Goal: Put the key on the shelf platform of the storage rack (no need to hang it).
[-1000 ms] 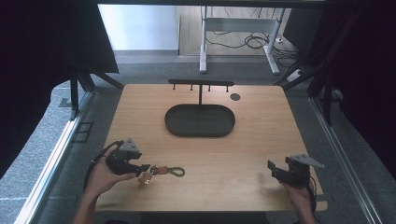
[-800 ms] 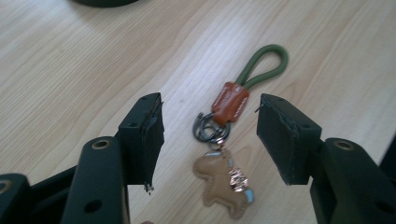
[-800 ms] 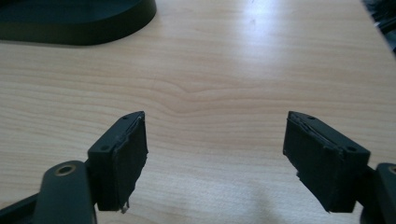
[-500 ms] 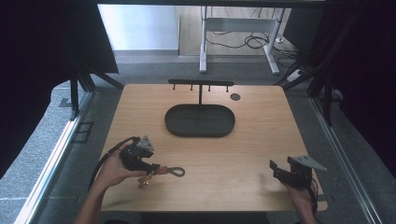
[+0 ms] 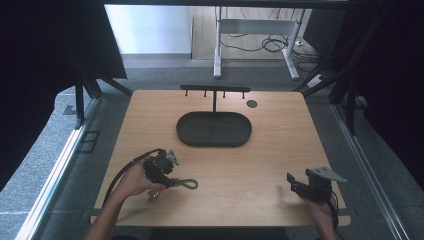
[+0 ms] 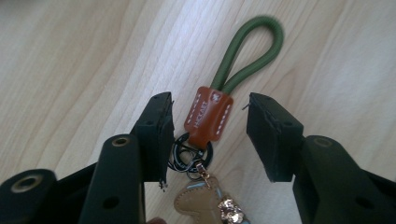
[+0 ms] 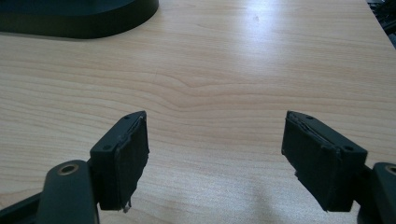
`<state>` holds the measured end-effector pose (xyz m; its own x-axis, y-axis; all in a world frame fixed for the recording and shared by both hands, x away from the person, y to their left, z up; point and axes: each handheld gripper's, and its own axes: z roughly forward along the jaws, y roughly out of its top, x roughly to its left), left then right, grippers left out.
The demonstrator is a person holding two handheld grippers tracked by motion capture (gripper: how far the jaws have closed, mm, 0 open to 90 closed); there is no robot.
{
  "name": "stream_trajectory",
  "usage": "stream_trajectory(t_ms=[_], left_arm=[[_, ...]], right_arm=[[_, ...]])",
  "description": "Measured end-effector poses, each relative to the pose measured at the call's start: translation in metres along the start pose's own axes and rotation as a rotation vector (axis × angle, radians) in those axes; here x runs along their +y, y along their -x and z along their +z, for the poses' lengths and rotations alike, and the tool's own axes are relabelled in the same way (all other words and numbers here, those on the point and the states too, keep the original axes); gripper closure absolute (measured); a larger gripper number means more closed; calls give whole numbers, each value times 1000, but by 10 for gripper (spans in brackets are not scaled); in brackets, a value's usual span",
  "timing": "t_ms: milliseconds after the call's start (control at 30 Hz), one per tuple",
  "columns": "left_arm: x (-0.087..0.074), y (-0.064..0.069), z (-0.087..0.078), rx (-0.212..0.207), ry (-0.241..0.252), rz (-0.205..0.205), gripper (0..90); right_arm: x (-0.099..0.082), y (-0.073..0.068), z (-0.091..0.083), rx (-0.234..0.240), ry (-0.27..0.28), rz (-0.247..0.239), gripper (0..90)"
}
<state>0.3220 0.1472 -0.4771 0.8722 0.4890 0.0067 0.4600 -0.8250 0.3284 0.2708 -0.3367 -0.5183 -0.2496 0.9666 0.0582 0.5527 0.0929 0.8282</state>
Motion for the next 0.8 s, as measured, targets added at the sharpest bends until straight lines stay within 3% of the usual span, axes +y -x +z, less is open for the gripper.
stream_trajectory(t_ms=[267,600,800], left_arm=[[6,-4,16,-23,-77,20,562],[9,-4,27,-40,-126,44,599],[11,-5,29,-45,-146,32,651]], right_arm=[[-2,-2,3,1,-13,-12,236],[-2,-2,3,1,-18,-14,236],[-2,-2,3,3,-23,-14,236]])
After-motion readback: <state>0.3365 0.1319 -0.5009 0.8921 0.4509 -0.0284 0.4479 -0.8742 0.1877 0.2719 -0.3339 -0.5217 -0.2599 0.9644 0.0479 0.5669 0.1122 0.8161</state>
